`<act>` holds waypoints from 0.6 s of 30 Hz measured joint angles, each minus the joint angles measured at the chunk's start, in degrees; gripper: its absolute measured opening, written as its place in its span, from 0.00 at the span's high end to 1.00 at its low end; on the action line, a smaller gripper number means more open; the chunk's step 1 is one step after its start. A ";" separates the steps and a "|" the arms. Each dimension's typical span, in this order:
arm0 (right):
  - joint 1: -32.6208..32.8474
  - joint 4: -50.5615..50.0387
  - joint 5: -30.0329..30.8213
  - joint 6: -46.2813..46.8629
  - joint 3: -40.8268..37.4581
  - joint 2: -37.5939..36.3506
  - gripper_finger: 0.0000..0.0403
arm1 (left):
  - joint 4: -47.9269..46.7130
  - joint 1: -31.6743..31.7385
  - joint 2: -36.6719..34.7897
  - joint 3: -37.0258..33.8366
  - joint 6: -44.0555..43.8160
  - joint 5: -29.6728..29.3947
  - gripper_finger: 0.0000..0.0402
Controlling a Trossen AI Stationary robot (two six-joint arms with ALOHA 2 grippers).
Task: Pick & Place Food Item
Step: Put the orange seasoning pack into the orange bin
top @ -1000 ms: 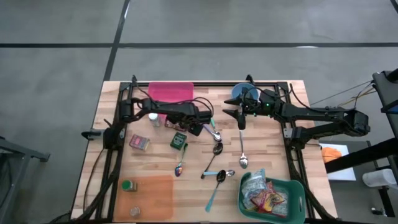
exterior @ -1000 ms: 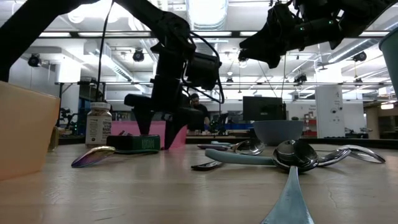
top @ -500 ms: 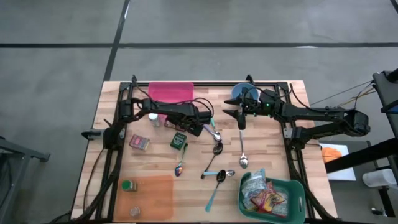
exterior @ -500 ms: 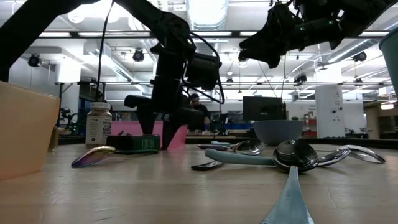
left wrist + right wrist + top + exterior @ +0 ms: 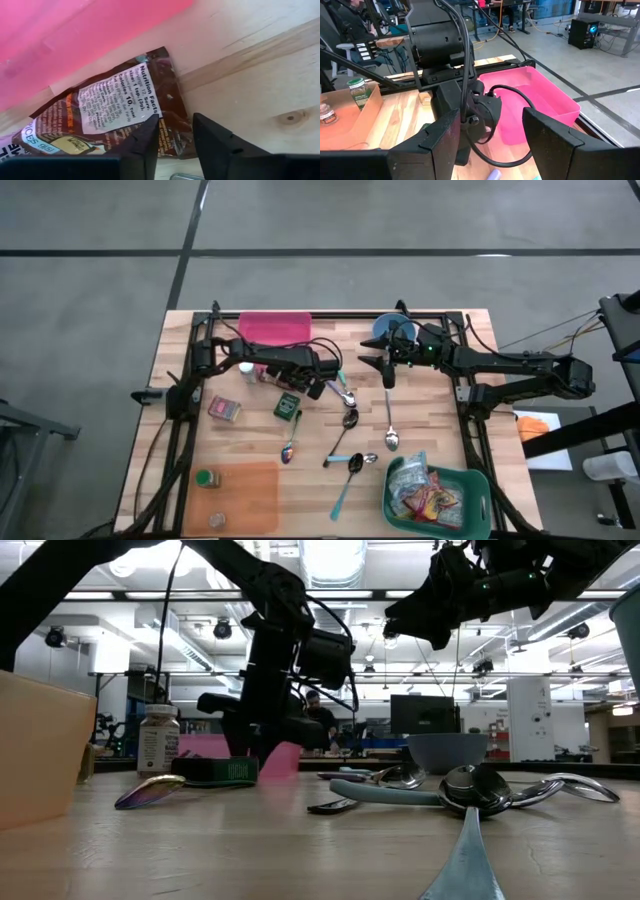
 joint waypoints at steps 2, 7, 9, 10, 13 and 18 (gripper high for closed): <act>0.02 0.00 0.00 0.00 0.00 0.00 0.48 | -0.32 0.00 0.07 -0.01 -0.02 0.00 0.75; -0.01 0.00 -0.01 -0.01 0.00 -0.02 0.48 | -0.59 0.00 0.08 -0.01 -0.02 -0.04 0.84; -0.01 0.00 0.00 0.00 0.00 -0.02 0.48 | -0.60 0.00 0.07 -0.01 -0.02 -0.03 0.88; 0.02 0.01 0.00 0.00 0.00 -0.02 0.48 | -0.68 0.00 0.07 -0.01 -0.02 -0.03 0.91; -0.01 0.00 0.00 0.00 0.00 -0.05 0.48 | -1.52 0.00 0.07 -0.01 -0.27 -0.27 0.98; 0.00 0.01 0.00 0.00 0.00 -0.07 0.48 | -2.68 0.00 0.07 0.00 -0.63 -0.42 0.99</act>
